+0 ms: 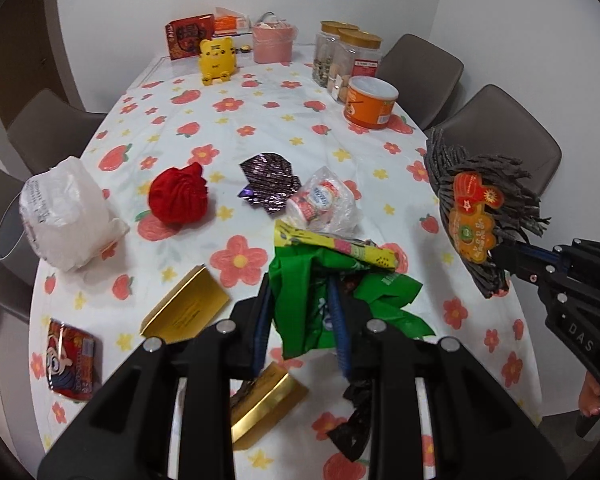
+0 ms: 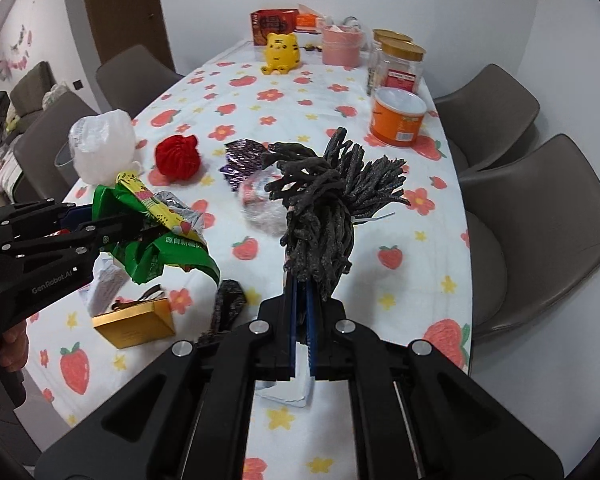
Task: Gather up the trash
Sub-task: 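Carry the green wrapper and dark bristly object over the grey bin with both tools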
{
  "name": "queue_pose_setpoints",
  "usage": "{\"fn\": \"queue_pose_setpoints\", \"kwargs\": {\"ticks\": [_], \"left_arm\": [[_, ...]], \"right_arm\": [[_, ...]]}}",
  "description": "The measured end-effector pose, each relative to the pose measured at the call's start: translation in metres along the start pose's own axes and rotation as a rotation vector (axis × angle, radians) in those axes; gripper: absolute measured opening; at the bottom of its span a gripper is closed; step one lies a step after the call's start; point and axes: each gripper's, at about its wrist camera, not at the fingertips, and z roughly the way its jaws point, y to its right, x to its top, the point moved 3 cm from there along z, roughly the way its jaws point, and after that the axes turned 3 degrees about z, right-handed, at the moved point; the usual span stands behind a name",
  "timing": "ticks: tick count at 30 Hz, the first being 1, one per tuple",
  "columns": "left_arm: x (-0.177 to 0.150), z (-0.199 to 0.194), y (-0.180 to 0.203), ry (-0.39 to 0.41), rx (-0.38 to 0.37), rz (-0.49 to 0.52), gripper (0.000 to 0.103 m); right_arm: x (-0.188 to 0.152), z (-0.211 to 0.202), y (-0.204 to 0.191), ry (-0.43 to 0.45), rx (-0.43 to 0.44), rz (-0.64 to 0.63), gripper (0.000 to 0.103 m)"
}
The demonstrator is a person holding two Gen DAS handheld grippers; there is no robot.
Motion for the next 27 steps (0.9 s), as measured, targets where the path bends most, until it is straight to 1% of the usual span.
{"fn": "queue_pose_setpoints", "kwargs": {"ticks": [6, 10, 14, 18, 21, 25, 27], "left_arm": [[-0.029, -0.053, -0.057, 0.047, 0.056, -0.086, 0.027], [-0.051, -0.086, -0.105, 0.075, 0.076, -0.104, 0.027], [-0.075, -0.115, -0.167, 0.076, 0.076, -0.097, 0.027], [-0.098, -0.136, -0.223, 0.070, 0.071, -0.078, 0.027], [-0.111, -0.146, -0.267, 0.063, 0.078, -0.086, 0.027], [-0.117, -0.156, -0.321, 0.072, 0.091, -0.108, 0.027], [-0.116, -0.158, -0.339, 0.078, 0.099, -0.119, 0.027]], "right_arm": [[0.006, -0.020, -0.067, 0.029, 0.063, -0.094, 0.003], [0.008, -0.033, -0.129, 0.056, 0.095, -0.136, 0.003], [0.006, -0.041, -0.198, 0.062, 0.121, -0.125, 0.003], [0.005, -0.046, -0.271, 0.076, 0.145, -0.115, 0.003], [0.008, -0.043, -0.316, 0.065, 0.166, -0.123, 0.003], [0.017, -0.035, -0.360, 0.045, 0.180, -0.160, 0.003], [0.023, -0.029, -0.380, 0.035, 0.187, -0.183, 0.003]]}}
